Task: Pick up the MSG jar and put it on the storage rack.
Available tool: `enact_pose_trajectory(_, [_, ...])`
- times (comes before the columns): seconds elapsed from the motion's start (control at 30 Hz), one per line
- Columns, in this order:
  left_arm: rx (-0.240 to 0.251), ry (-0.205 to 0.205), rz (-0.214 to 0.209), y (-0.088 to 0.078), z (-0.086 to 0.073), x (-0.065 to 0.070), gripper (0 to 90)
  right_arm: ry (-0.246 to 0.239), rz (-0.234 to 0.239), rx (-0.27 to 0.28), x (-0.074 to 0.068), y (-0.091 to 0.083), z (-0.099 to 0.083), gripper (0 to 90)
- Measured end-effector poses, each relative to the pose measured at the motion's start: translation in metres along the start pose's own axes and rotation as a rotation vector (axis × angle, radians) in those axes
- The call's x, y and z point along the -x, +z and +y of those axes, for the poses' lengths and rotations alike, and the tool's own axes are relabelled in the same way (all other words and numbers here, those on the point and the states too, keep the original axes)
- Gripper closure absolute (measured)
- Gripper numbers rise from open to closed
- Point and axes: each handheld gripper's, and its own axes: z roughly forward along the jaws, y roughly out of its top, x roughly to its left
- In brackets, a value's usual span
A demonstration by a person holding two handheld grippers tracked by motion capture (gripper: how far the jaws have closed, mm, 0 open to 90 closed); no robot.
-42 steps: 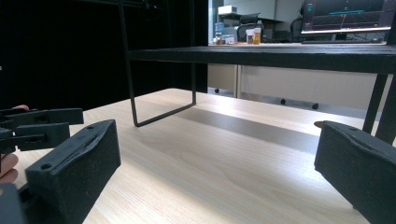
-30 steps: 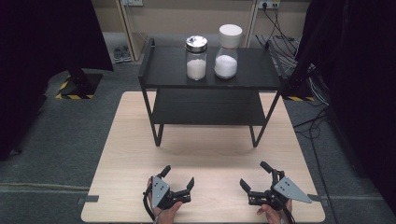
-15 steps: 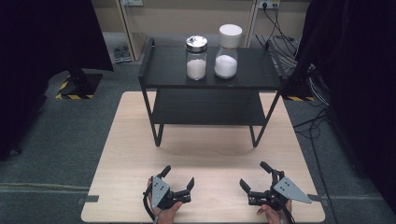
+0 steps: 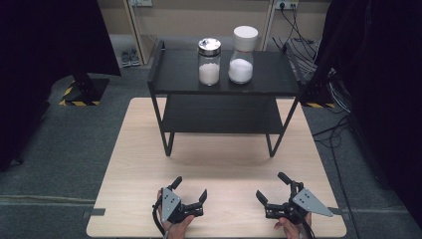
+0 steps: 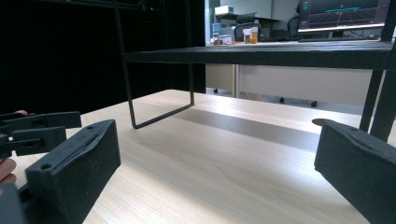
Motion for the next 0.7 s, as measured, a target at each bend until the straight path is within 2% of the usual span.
enact_pose_trajectory(0.7, [0.001,-0.001,0.000,-0.0001,-0.0002,-0.0001,0.9,0.008,-0.001,-0.002,0.0013,0.0016,-0.0003,0.4])
